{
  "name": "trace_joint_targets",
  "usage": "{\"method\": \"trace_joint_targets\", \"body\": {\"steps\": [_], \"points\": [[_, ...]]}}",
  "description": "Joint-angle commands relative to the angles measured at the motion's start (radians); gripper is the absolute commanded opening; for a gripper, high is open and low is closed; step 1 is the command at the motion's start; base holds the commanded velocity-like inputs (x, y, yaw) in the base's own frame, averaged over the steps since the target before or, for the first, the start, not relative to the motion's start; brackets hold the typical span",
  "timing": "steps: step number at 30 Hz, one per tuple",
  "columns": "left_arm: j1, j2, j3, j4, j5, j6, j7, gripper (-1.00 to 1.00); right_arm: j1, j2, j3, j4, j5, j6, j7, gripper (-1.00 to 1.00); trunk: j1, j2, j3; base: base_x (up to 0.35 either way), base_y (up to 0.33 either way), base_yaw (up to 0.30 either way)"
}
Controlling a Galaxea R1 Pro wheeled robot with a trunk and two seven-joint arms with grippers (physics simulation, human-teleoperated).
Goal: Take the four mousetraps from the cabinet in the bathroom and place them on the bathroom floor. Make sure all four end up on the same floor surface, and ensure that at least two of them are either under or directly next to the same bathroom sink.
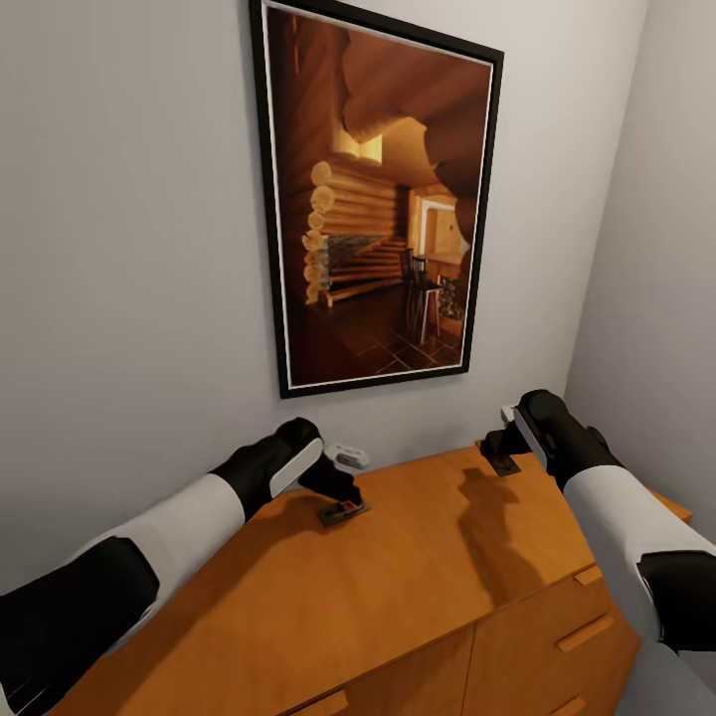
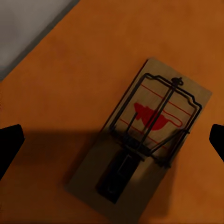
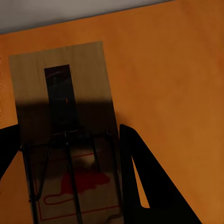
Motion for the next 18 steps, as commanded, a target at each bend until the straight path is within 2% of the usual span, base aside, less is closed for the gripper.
{"method": "trace_joint_targets", "body": {"steps": [1, 13, 18], "points": [[-0.001, 0.0, -0.004, 0.002, 0.003, 0.001, 0.002, 1.0, -0.001, -0.001, 0.005, -0.001, 0.004, 0.004, 0.007, -1.0, 0.0, -0.001, -0.001, 0.0, 0.0, 0.0], [-0.001, -0.006, -0.012, 0.035, -0.005, -0.002, 0.005, 1.0, -0.001, -0.001, 0.006, -0.001, 0.004, 0.004, 0.007, -1.0, 0.0, -0.001, -0.001, 0.0, 0.0, 0.0], [-0.001, -0.027, -0.013, 0.038, -0.006, -0.002, 0.004, 1.0, -0.001, -0.001, 0.006, -0.001, 0.005, 0.004, 0.007, -1.0, 0.0, -0.001, -0.001, 0.0, 0.0, 0.0]]}}
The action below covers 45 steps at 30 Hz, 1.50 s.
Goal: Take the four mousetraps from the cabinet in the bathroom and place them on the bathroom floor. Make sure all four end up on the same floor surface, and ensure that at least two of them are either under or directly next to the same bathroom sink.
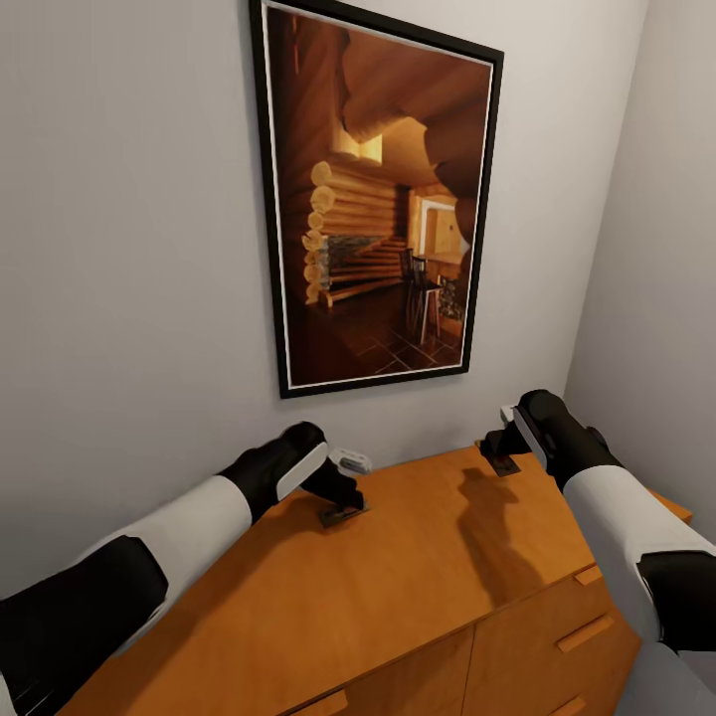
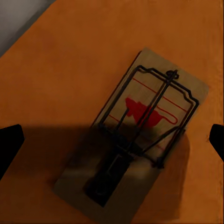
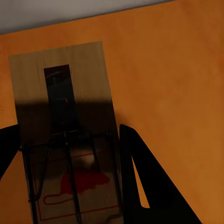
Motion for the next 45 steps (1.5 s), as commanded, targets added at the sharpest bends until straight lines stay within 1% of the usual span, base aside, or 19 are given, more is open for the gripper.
{"method": "trace_joint_targets", "body": {"steps": [1, 5, 9, 11, 14, 24, 40, 45], "points": [[-0.001, -0.005, -0.004, 0.0, 0.003, 0.001, 0.002, 1.0, -0.001, -0.001, 0.005, -0.001, 0.004, 0.004, 0.007, -1.0, 0.0, -0.001, -0.001, 0.0, 0.0, 0.0], [-0.001, -0.026, -0.006, 0.001, 0.003, 0.0, 0.002, 1.0, -0.001, -0.002, 0.004, -0.001, 0.004, 0.004, 0.007, -1.0, 0.0, -0.001, -0.001, 0.0, 0.0, 0.0], [-0.001, -0.034, -0.009, 0.002, 0.003, 0.0, 0.002, 1.0, -0.001, -0.003, 0.004, -0.001, 0.004, 0.004, 0.008, -1.0, 0.0, -0.001, -0.001, 0.0, 0.0, 0.0], [-0.001, -0.036, -0.019, 0.002, 0.003, 0.0, 0.001, 1.0, -0.001, -0.003, 0.005, -0.001, 0.004, 0.004, 0.008, -1.0, 0.0, -0.001, -0.001, 0.0, 0.0, 0.0], [-0.001, -0.036, -0.023, 0.005, 0.004, 0.0, 0.001, 1.0, -0.001, -0.003, 0.005, -0.001, 0.004, 0.004, 0.008, -1.0, 0.0, -0.001, -0.001, 0.0, 0.0, 0.0], [-0.001, -0.037, -0.033, 0.071, 0.002, -0.002, 0.001, 1.0, -0.001, -0.002, 0.005, -0.001, 0.004, 0.004, 0.008, -1.0, 0.0, -0.001, -0.001, 0.0, 0.0, 0.0], [-0.001, -0.041, -0.035, 0.083, 0.002, -0.003, 0.001, 1.0, -0.001, -0.001, 0.004, -0.001, 0.007, 0.004, 0.009, -1.0, 0.0, -0.001, -0.001, 0.0, 0.0, 0.0], [-0.001, -0.041, -0.035, 0.099, 0.003, -0.003, 0.001, 1.0, -0.001, -0.001, 0.004, -0.001, 0.007, 0.004, 0.01, -1.0, 0.0, -0.001, -0.001, 0.0, 0.0, 0.0]]}}
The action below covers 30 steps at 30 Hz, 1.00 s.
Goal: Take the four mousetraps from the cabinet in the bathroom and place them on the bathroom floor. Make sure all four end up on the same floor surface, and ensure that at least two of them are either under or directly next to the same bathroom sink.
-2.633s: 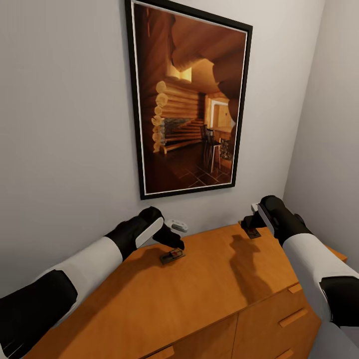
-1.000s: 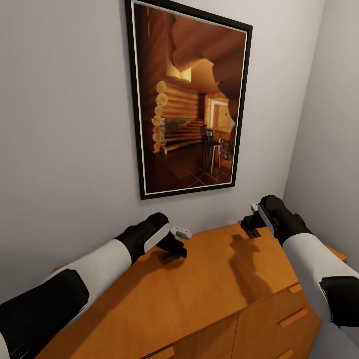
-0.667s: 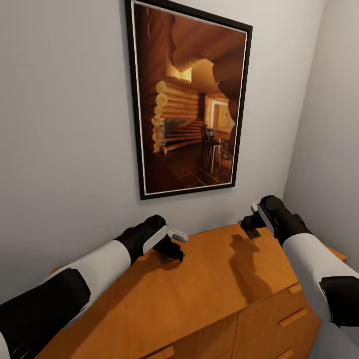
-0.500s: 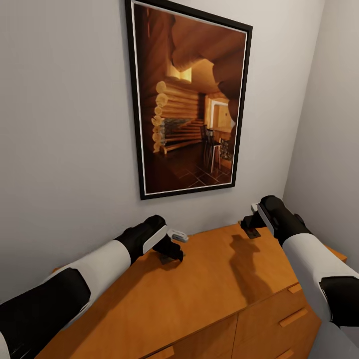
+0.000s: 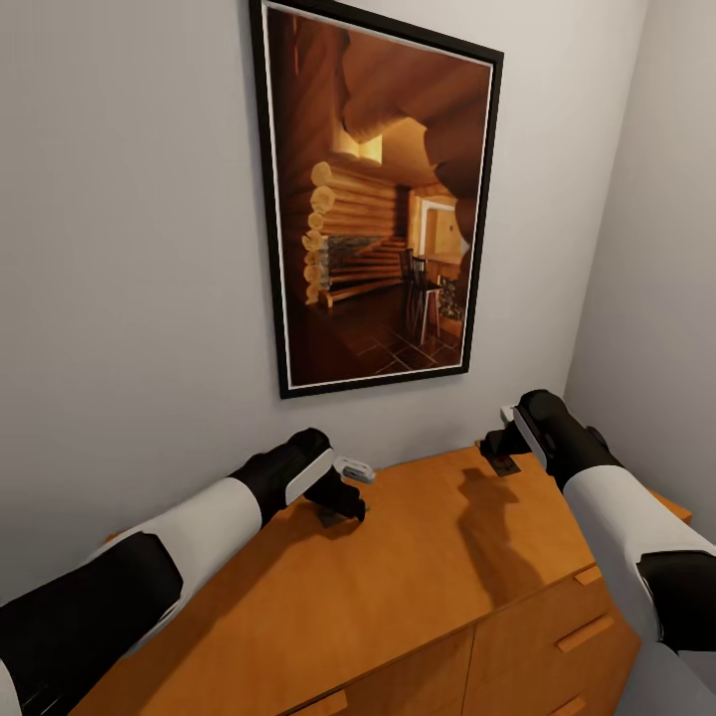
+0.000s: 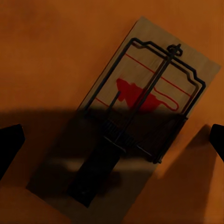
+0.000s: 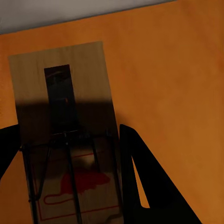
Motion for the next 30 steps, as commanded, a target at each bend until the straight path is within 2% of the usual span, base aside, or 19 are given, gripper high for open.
{"method": "trace_joint_targets", "body": {"steps": [1, 7, 8, 25, 27, 30], "points": [[0.006, 0.0, -0.01, 0.011, -0.013, 0.002, 0.002, 1.0, -0.001, -0.001, 0.005, -0.001, 0.004, 0.004, 0.007, -1.0, 0.0, -0.001, -0.002, 0.0, 0.0, 0.0], [0.006, -0.003, -0.012, 0.032, -0.014, 0.001, 0.002, 1.0, -0.001, -0.001, 0.005, -0.001, 0.005, 0.004, 0.007, -1.0, 0.0, -0.001, -0.002, 0.0, 0.0, 0.0], [0.006, -0.004, -0.014, 0.034, -0.014, 0.001, 0.001, -1.0, -0.001, -0.001, 0.005, -0.001, 0.005, 0.004, 0.007, -1.0, 0.0, -0.001, -0.002, 0.0, 0.0, 0.0], [0.006, -0.006, -0.018, 0.022, -0.016, 0.003, 0.001, -1.0, -0.001, -0.001, 0.005, -0.001, 0.004, 0.004, 0.009, -1.0, 0.0, -0.001, -0.002, 0.0, 0.0, 0.0], [0.006, -0.011, -0.02, -0.012, -0.017, 0.009, 0.001, -1.0, -0.001, -0.002, 0.005, -0.001, 0.004, 0.004, 0.009, -1.0, 0.0, -0.001, -0.002, 0.0, 0.0, 0.0], [0.006, -0.019, -0.019, -0.168, -0.015, 0.018, -0.001, -1.0, -0.001, -0.003, 0.004, -0.001, 0.002, 0.004, 0.009, -1.0, 0.0, -0.001, -0.002, 0.0, 0.0, 0.0]]}}
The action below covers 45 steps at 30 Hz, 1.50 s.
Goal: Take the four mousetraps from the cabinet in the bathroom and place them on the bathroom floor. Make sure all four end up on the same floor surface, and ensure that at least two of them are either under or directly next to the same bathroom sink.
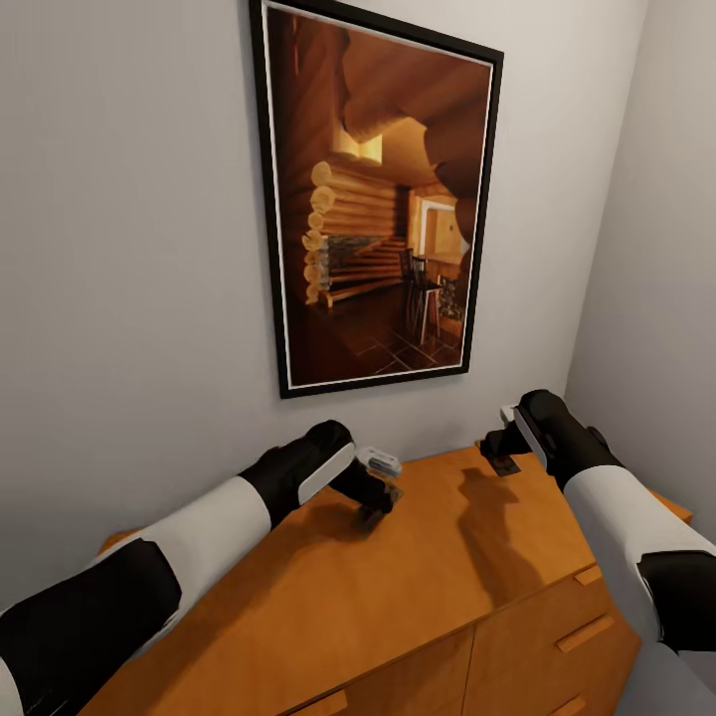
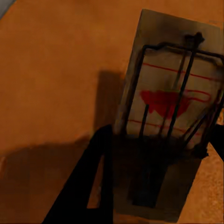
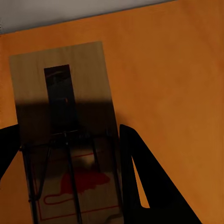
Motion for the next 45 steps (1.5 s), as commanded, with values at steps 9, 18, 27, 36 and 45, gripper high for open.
{"method": "trace_joint_targets", "body": {"steps": [9, 18, 27, 36, 45], "points": [[-0.001, 0.005, 0.005, -0.155, -0.002, 0.005, -0.001, -1.0, -0.001, -0.003, 0.005, -0.001, 0.002, 0.004, 0.008, -1.0, 0.0, -0.001, -0.001, 0.0, 0.0, 0.0], [-0.001, 0.008, 0.01, -0.157, 0.005, 0.005, -0.001, -1.0, -0.001, -0.003, 0.005, -0.001, 0.003, 0.004, 0.01, -1.0, 0.0, -0.001, -0.001, 0.0, 0.0, 0.0], [-0.001, 0.018, 0.014, -0.163, 0.007, 0.006, -0.001, -1.0, -0.001, -0.002, 0.005, -0.001, 0.004, 0.004, 0.01, -1.0, 0.0, -0.001, -0.001, 0.0, 0.0, 0.0], [-0.001, 0.053, 0.201, -0.09, 0.003, 0.006, 0.002, -1.0, -0.001, -0.003, 0.005, -0.001, 0.006, 0.004, 0.01, -1.0, 0.0, -0.001, -0.001, 0.0, 0.0, 0.0], [-0.001, 0.061, 0.256, -0.014, -0.002, 0.006, 0.004, -1.0, -0.001, -0.002, 0.005, -0.001, 0.006, 0.004, 0.01, -1.0, 0.0, -0.001, -0.001, 0.0, 0.0, 0.0]]}}
